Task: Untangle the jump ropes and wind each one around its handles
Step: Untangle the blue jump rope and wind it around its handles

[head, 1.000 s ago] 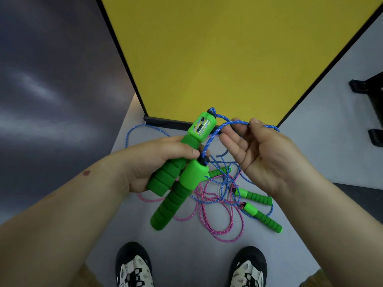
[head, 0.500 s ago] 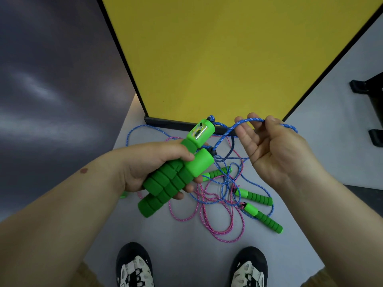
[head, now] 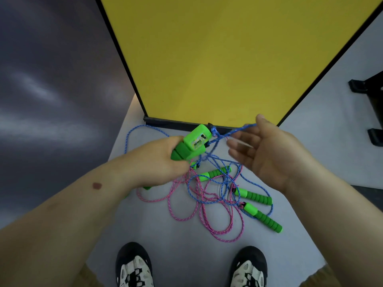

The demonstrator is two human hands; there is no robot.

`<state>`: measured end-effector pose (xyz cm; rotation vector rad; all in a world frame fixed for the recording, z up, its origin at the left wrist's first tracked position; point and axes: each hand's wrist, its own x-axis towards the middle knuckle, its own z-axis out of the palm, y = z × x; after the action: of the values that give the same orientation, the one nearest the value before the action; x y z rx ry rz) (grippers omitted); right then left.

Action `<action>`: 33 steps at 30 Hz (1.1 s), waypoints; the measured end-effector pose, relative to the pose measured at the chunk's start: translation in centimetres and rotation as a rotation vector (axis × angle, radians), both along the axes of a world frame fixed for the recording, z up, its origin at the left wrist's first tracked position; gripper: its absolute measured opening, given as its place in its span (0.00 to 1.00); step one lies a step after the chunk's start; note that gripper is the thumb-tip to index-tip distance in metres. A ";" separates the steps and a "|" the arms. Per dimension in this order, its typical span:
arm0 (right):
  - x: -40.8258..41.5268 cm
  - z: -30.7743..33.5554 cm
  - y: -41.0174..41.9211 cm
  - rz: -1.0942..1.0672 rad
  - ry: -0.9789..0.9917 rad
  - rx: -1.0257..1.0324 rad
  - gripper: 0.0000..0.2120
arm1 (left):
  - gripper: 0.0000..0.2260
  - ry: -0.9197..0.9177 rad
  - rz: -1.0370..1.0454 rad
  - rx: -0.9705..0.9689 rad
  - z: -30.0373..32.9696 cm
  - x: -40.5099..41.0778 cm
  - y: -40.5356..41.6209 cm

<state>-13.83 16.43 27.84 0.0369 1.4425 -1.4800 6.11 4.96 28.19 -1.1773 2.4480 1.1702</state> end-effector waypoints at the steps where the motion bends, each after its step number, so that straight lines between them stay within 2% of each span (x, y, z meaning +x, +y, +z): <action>1: 0.2 -0.1 0.1 0.080 0.048 0.057 0.18 | 0.11 -0.005 -0.042 -0.113 -0.3 0.0 0.0; 4: 0.8 -0.5 0.4 0.170 0.343 0.100 0.13 | 0.29 -0.026 -0.135 -0.364 -1.5 0.1 0.1; 7: 1.5 -0.5 0.7 0.177 0.727 0.008 0.11 | 0.34 -0.054 -0.203 -0.534 -1.7 0.0 0.3; 9: 2.0 -0.6 0.9 0.225 0.841 -0.094 0.09 | 0.36 -0.024 -0.252 -0.657 -1.6 -0.2 0.7; 10: 2.2 -0.8 1.0 0.285 0.860 -0.118 0.11 | 0.37 -0.009 -0.275 -0.717 -1.6 -0.3 1.0; 12: 2.6 -1.1 1.1 0.452 0.853 -0.138 0.17 | 0.38 0.002 -0.313 -0.800 -1.3 -0.7 1.6; 16: 3.2 -1.3 1.4 0.618 0.821 -0.185 0.16 | 0.39 0.036 -0.299 -0.921 -0.5 -1.3 2.3; 18: 3.2 -1.1 1.4 0.617 0.803 -0.177 0.17 | 0.39 0.048 -0.270 -0.931 -0.3 -1.4 2.2; 23: 2.9 -0.3 1.4 0.539 0.682 -0.243 0.06 | 0.37 0.066 -0.246 -0.903 0.0 -1.6 2.5; 33: 2.6 0.0 1.5 0.529 0.629 -0.287 0.05 | 0.32 0.005 -0.126 -0.939 0.8 -1.2 2.4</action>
<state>-11.19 17.91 27.88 -0.9885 1.5335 -1.2777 4.91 7.33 28.97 -1.1334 3.0899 -0.0880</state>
